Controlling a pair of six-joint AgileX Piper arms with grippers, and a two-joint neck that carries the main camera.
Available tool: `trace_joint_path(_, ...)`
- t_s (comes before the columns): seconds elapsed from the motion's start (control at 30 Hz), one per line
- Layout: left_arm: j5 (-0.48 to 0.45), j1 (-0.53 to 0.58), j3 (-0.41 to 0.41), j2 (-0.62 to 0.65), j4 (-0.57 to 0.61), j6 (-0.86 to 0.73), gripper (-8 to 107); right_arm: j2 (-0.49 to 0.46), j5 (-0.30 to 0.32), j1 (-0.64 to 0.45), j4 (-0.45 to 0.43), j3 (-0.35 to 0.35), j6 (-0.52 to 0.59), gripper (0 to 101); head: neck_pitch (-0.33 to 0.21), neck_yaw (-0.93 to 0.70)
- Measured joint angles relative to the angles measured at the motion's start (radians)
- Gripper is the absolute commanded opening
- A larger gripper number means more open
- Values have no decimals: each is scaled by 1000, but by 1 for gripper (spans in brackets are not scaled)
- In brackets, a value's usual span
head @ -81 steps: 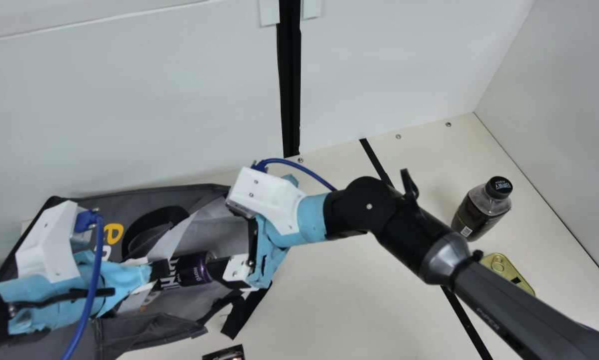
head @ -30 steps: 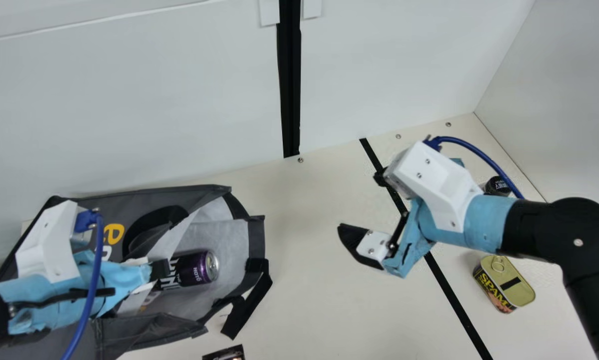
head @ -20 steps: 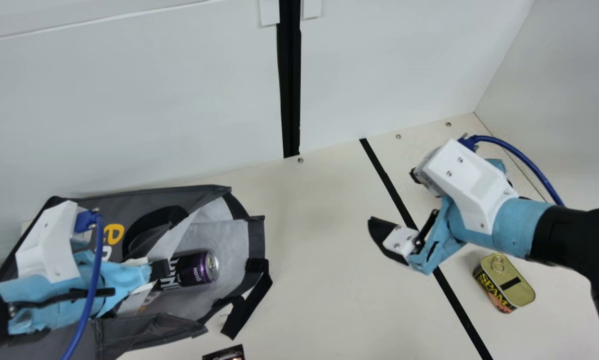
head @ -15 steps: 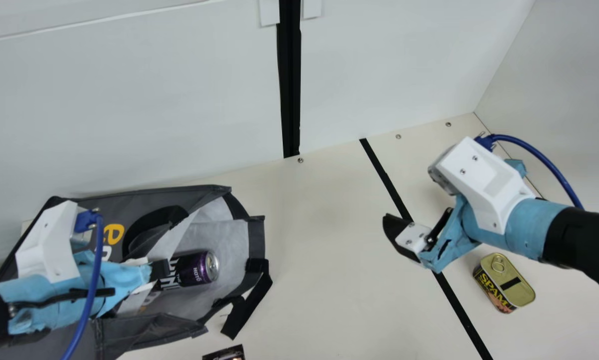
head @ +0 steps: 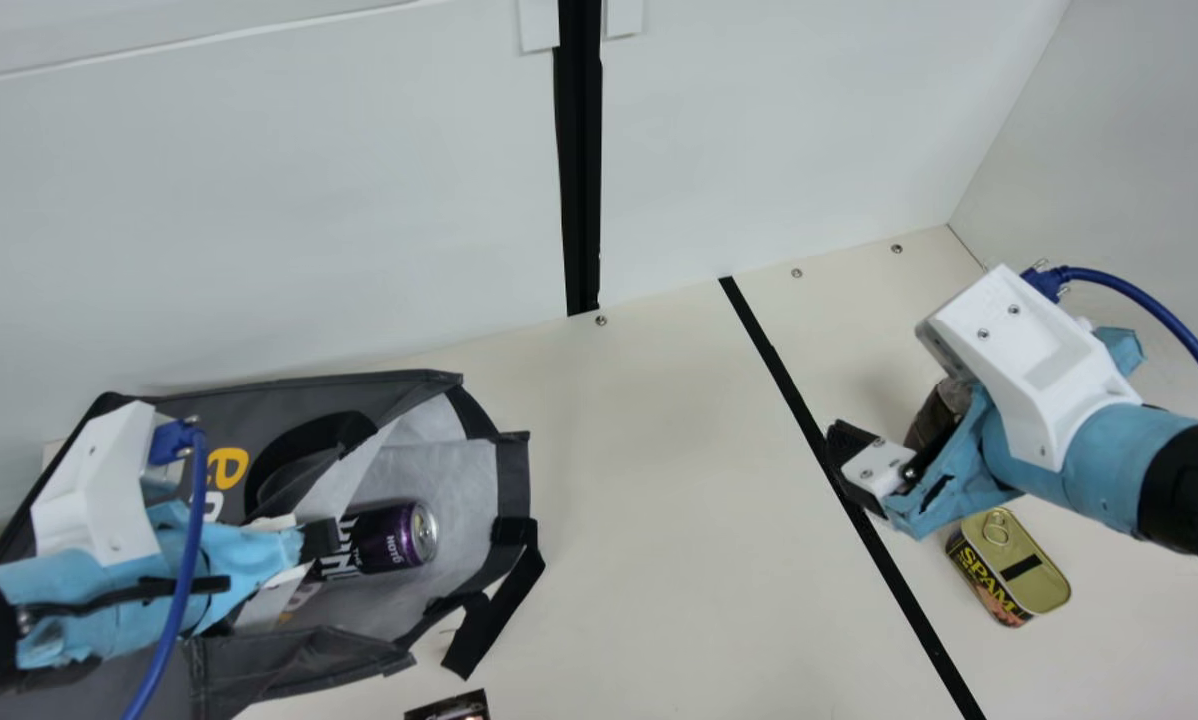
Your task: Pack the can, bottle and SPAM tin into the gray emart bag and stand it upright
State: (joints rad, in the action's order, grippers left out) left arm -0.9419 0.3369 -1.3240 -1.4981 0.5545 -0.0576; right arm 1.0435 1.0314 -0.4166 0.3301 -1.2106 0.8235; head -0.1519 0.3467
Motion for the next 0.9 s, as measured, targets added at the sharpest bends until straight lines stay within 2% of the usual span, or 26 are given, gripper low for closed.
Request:
trace_joint_path(0.4, 0, 0, 0, 0, 0, 0, -8, -30, 46, 25, -168, -54, -170, 95, 0, 0)
trace_joint_path(0.9, 0, 0, 0, 0, 0, 0, -8, -79, 137, 68, -321, -110, -365, 95, 0, 0)
